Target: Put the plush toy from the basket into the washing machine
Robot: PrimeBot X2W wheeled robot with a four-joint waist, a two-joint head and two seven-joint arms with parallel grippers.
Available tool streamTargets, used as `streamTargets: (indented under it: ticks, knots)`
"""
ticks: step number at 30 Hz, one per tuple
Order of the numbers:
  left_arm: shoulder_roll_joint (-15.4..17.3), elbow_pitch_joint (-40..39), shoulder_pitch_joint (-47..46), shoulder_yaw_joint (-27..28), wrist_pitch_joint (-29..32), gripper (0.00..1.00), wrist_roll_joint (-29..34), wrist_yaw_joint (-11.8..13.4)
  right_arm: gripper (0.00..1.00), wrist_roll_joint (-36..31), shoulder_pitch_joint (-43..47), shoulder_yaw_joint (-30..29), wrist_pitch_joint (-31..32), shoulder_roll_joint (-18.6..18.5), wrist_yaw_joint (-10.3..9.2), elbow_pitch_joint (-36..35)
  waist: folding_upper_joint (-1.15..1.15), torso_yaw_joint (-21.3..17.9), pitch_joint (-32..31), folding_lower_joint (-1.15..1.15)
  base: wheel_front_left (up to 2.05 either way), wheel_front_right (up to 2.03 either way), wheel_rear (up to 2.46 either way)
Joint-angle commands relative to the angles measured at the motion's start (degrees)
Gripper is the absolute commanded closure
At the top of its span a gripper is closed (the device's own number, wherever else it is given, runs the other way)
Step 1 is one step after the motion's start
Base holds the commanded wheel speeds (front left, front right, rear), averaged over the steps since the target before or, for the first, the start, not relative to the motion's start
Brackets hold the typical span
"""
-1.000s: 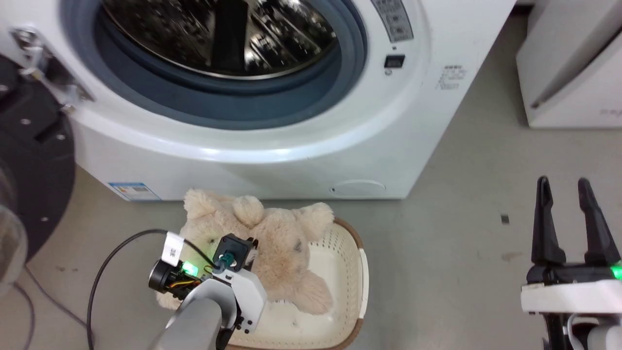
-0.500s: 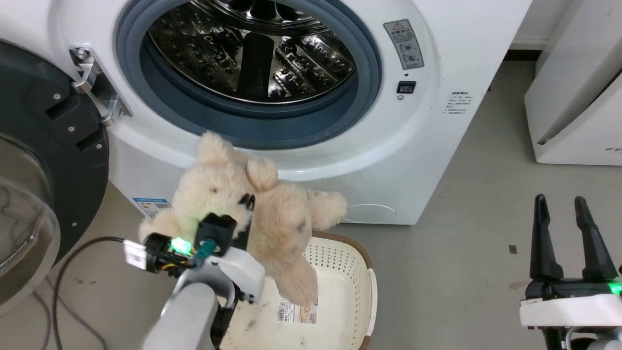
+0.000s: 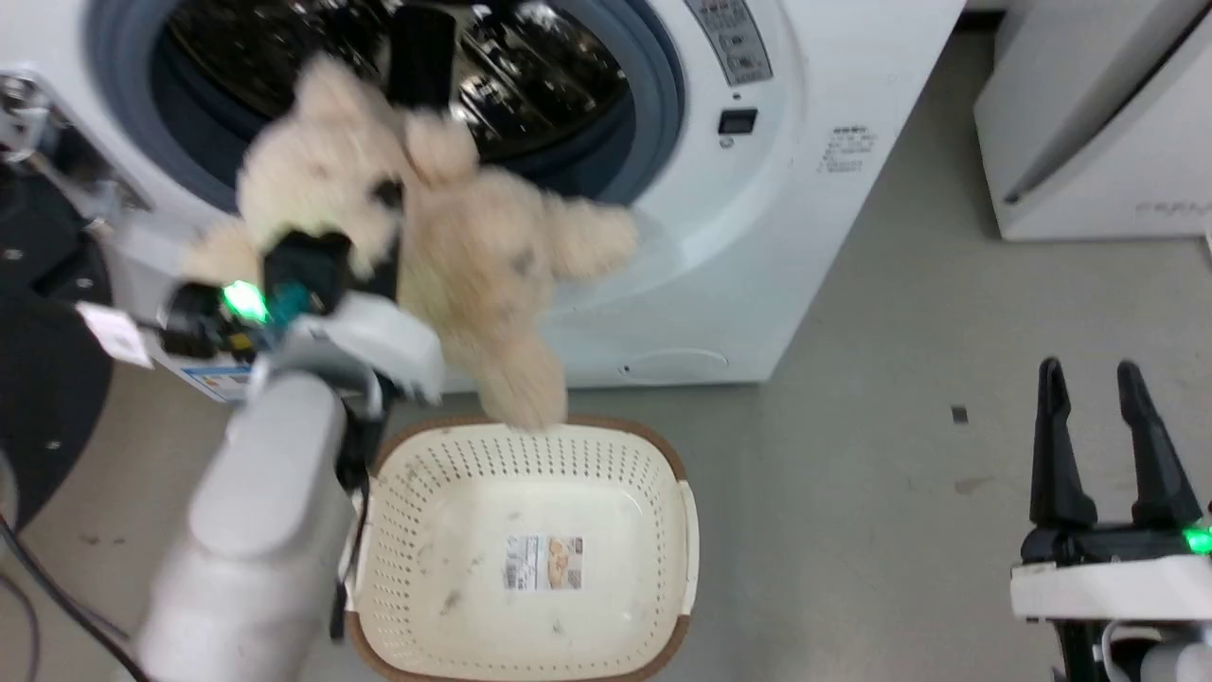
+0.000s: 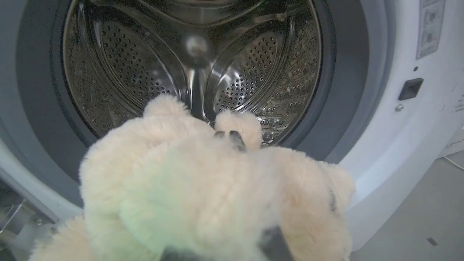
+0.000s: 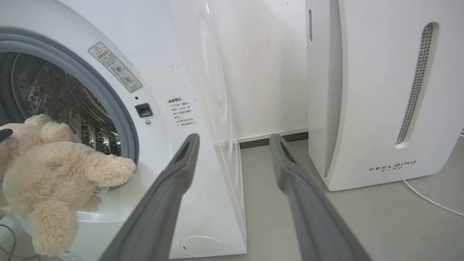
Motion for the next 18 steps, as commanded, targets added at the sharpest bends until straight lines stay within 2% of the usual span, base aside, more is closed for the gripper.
streamTargets:
  ticks: [1, 11, 18]
  knots:
    - [0.6, 0.6, -2.9, 0.7, -0.4, 1.0, -0.2, -0.3, 0.0, 0.3, -1.6, 0.1, -0.2, 0.0, 0.03, -0.4, 0.0, -1.8, 3.0, 0.0, 0.0, 0.0, 0.0]
    - [4.5, 7.8, -19.0, 4.4, -0.4, 1.0, 0.5, -1.2, 0.0, 1.7, -7.5, 1.2, -0.2, 0.0, 0.03, -1.7, 0.0, -7.6, 14.3, 0.0, 0.0, 0.0, 0.0]
    - [7.4, 10.5, -26.1, 6.2, -0.4, 1.0, 1.3, -1.0, 0.0, 3.4, -9.5, 1.5, -0.2, 0.0, 0.03, -2.3, 0.0, -11.5, 19.8, 0.0, 0.0, 0.0, 0.0]
